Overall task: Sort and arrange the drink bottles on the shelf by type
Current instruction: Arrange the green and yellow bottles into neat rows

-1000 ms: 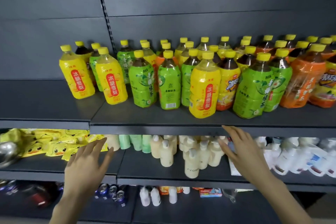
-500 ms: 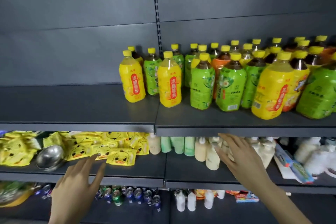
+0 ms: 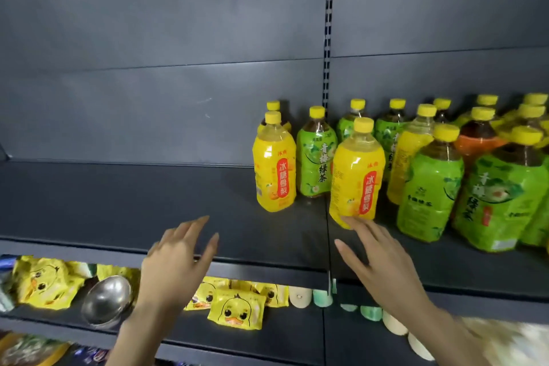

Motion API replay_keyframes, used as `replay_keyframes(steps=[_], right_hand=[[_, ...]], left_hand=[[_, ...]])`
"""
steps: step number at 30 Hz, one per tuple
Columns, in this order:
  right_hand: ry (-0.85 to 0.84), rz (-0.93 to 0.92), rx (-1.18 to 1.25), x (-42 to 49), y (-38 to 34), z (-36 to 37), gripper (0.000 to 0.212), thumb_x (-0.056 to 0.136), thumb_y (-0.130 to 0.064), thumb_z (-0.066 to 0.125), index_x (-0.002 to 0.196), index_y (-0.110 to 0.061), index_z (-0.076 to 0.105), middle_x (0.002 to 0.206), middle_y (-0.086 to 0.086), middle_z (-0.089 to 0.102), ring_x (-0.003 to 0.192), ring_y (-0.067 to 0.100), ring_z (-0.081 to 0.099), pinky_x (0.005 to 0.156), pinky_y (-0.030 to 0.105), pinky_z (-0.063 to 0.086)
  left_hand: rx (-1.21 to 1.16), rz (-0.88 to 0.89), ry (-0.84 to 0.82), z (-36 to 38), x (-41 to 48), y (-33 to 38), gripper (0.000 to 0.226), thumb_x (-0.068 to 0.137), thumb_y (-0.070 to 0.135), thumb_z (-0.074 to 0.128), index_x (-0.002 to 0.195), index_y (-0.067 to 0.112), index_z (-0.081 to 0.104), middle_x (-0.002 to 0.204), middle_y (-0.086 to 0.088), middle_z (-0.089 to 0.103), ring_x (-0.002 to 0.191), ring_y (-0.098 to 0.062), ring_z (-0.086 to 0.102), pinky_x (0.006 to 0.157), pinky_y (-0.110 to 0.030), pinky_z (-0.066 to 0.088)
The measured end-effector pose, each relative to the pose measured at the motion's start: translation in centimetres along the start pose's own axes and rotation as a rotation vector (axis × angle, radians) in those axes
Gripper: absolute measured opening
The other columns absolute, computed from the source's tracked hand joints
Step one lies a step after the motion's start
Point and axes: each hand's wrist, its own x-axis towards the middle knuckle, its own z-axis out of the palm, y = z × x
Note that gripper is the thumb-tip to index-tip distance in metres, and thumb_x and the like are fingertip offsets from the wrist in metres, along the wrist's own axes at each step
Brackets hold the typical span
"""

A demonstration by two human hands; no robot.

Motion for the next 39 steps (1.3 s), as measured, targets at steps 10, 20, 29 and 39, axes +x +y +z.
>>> replay_keyframes(steps=[10, 20, 29, 39], right_hand=[[0.11, -0.044, 0.183, 12.2, -5.7, 3.1, 0.067, 0.087, -0.058, 0.034, 0.144, -0.025, 0.031, 0.147, -0.009, 0.029, 0.128, -0.005, 0.021, 0.103, 0.018, 0.024], [0.305, 0.35, 0.321, 21.2, -4.7, 6.0, 0.071, 0.094, -0.03, 0.055, 0.151, -0.022, 0.013, 0.155, 0.008, 0.01, 0.143, 0.024, 0.018, 0.11, 0.033, 0.023], [0.282, 0.489, 0.285, 23.1, -3.3, 7.5, 0.108, 0.077, -0.019, 0.077, 0.15, -0.034, -0.002, 0.149, 0.013, 0.013, 0.139, 0.034, 0.02, 0.112, 0.048, 0.023], [-0.017, 0.288, 0.08, 27.0, -3.4, 1.0, 0.049, 0.091, -0.021, 0.061, 0.136, -0.018, 0.041, 0.119, 0.014, 0.051, 0.104, 0.028, 0.053, 0.081, 0.026, 0.042]], left_hand=[[-0.349, 0.1, -0.135, 3.3, 12.4, 2.3, 0.075, 0.089, 0.054, 0.05, 0.149, 0.026, 0.016, 0.15, 0.005, 0.031, 0.134, -0.016, 0.031, 0.093, -0.044, 0.043], [-0.841, 0.051, -0.39, 9.1, 18.5, 4.3, 0.104, 0.069, 0.06, 0.072, 0.145, 0.037, 0.004, 0.144, 0.005, 0.039, 0.127, -0.023, 0.045, 0.098, -0.054, 0.044], [-0.941, 0.065, -0.37, 9.1, 18.5, 0.9, 0.097, 0.069, 0.05, 0.075, 0.144, 0.039, 0.014, 0.136, 0.01, 0.044, 0.117, -0.012, 0.047, 0.094, -0.042, 0.048], [-0.923, 0.001, -0.339, 8.4, 18.2, -0.5, 0.098, 0.068, 0.051, 0.075, 0.143, 0.04, 0.014, 0.138, 0.008, 0.044, 0.119, -0.017, 0.048, 0.095, -0.049, 0.048]])
